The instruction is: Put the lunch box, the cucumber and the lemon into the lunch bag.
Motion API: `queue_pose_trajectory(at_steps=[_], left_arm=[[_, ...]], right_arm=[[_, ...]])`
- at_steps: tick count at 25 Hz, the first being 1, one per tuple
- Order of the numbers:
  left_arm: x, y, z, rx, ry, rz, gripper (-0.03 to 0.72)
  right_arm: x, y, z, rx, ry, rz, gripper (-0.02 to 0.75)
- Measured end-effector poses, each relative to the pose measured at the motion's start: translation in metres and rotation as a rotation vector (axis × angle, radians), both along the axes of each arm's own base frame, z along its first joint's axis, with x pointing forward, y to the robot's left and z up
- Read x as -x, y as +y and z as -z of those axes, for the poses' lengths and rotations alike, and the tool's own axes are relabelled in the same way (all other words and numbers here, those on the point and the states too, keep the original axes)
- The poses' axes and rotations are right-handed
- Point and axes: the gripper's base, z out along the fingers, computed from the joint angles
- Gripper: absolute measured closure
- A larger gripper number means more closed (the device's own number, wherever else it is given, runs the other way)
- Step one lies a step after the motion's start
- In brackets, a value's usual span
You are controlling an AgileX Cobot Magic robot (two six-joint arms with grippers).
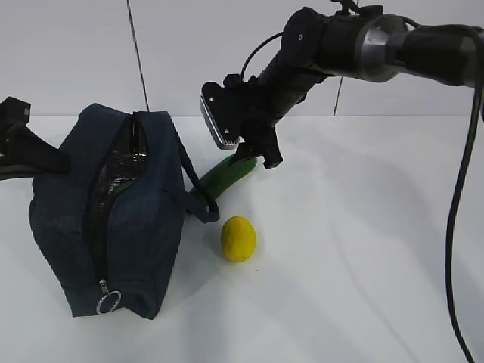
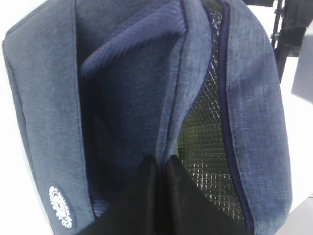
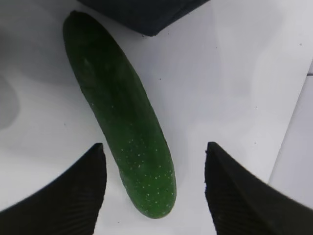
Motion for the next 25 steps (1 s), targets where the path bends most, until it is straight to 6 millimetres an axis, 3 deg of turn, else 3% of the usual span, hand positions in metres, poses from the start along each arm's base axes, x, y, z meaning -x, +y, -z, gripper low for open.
queue_pose_trajectory(at_steps=[10, 25], left_arm=[[0.000, 0.000, 0.000, 0.000, 0.000, 0.000, 0.692], [0.000, 0.000, 0.000, 0.001, 0.001, 0.001, 0.692]], right_arm=[[-0.001, 0.007, 0.022, -0.003, 0.047, -0.012, 0.253], [0.001, 0.009, 0.028, 0.013, 0.062, -0.044, 0.253]])
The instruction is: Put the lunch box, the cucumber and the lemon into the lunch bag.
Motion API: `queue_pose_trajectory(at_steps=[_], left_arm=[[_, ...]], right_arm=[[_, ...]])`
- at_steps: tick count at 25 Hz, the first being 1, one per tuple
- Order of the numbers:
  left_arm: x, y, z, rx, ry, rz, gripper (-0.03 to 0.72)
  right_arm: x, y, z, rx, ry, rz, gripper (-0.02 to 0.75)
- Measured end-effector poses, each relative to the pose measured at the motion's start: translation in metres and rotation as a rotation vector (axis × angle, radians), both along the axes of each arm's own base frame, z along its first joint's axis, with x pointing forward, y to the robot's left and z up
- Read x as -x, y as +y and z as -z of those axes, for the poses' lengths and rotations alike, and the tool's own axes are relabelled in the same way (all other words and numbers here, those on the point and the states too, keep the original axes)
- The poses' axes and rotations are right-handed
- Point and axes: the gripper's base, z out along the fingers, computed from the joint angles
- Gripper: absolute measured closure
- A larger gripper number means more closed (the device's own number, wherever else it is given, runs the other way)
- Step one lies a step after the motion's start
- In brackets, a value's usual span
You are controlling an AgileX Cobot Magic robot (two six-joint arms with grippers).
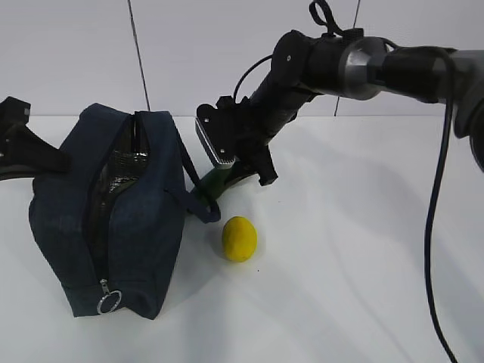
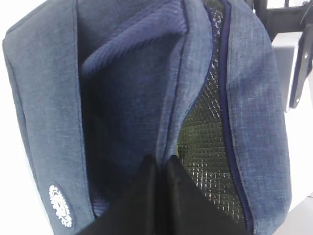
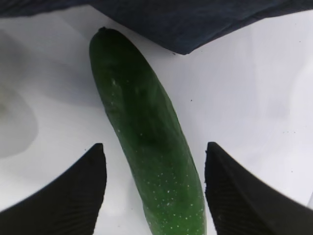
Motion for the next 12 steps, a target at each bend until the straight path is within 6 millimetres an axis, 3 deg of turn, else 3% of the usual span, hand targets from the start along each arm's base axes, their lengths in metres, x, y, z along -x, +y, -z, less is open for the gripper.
queue_pose_trajectory(at_steps=[12], left_arm=[[0.0000, -0.0002, -0.0002, 0.004, 0.000, -0.001, 0.692]], right_arm=[[-0.0018, 0.0023, 0.0067, 0.003, -0.017, -0.006, 0.288]])
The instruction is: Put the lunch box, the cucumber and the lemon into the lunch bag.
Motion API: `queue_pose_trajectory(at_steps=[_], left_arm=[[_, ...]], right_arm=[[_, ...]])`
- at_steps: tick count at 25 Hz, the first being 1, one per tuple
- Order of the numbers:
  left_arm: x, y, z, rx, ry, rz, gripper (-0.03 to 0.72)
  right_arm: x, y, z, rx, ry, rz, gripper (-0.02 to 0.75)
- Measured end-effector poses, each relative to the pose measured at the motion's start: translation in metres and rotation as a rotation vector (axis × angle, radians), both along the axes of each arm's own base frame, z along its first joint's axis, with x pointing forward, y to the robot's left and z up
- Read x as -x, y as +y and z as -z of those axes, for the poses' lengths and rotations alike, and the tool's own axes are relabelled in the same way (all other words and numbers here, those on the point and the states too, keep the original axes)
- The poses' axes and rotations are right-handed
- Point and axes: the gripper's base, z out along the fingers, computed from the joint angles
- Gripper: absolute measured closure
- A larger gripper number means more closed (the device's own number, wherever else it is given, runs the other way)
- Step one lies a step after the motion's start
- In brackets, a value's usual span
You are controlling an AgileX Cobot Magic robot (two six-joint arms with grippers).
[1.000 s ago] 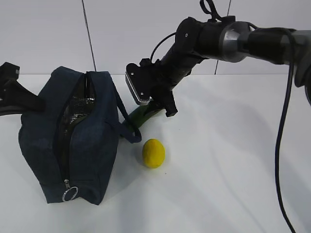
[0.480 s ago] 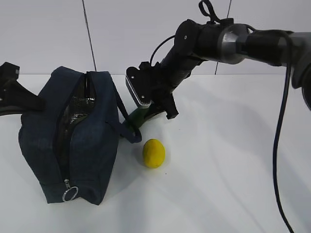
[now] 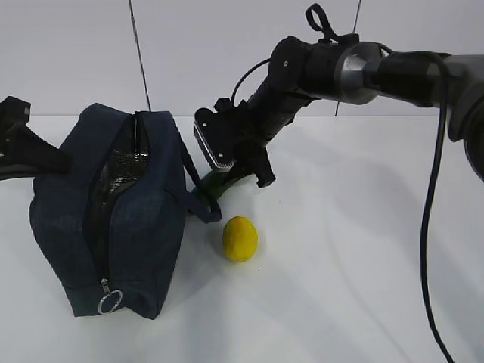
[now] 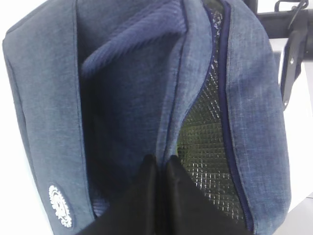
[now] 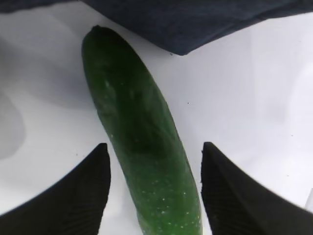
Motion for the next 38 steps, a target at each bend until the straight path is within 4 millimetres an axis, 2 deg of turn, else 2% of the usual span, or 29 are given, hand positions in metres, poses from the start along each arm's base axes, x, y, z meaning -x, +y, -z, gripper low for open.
queue_pose_trajectory(at_steps=[4, 11, 23, 38], left_arm=[[0.0000, 0.0000, 0.0000, 0.000, 0.000, 0.000, 0.692], [0.0000, 0.0000, 0.0000, 0.000, 0.000, 0.000, 0.692], [0.0000, 0.0000, 0.0000, 0.000, 0.000, 0.000, 0.692], [-0.0003, -0.0002, -0.0004, 0.006, 0.000, -0.004, 0.692]], right_arm=[[-0.0003, 0.0001, -0.0002, -0.003, -0.001, 0.007, 0.283], [-0.0001, 0.0012, -0.0007, -0.023, 0.010, 0.020, 0.225], [0.0060, 0.0012, 0.0011, -0.038, 0.119, 0.078, 0.221], [0.0007, -0.0013, 0.0073, 0.016, 0.037, 0.026, 0.221]])
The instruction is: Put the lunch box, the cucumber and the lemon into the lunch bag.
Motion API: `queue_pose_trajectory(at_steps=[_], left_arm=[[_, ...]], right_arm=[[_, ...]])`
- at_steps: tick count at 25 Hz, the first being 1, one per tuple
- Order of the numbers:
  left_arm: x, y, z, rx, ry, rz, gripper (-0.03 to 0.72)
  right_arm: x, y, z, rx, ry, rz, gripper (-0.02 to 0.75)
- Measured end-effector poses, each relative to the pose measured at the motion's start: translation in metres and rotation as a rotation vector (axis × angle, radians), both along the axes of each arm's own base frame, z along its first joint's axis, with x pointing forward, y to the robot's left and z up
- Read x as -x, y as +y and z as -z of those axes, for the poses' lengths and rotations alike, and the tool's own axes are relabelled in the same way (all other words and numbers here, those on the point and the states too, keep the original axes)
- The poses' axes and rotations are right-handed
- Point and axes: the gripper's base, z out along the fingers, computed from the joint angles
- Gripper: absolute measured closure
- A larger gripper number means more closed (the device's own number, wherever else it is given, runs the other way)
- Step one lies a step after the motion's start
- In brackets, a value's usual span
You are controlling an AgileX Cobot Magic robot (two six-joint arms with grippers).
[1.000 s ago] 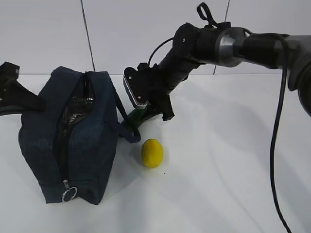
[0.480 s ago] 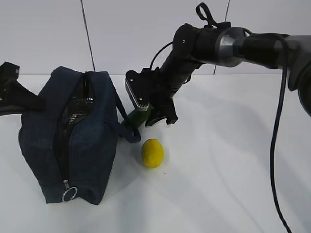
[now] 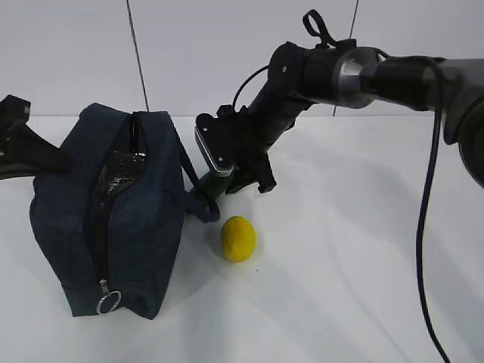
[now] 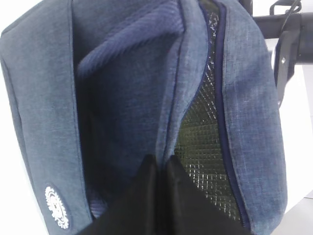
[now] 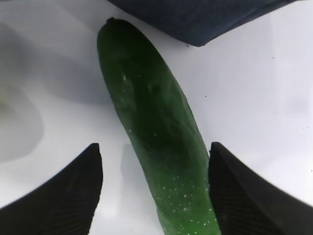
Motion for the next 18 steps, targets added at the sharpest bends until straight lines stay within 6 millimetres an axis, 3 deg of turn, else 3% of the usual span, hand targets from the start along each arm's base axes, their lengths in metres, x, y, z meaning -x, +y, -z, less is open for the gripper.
queue_pose_trajectory(at_steps=[7, 18], left_arm=[[0.000, 0.000, 0.000, 0.000, 0.000, 0.000, 0.692], [0.000, 0.000, 0.000, 0.000, 0.000, 0.000, 0.692]], right_arm=[[-0.005, 0.002, 0.017, -0.007, -0.023, 0.005, 0.221], [-0.008, 0.003, 0.017, -0.012, -0.052, 0.002, 0.222]])
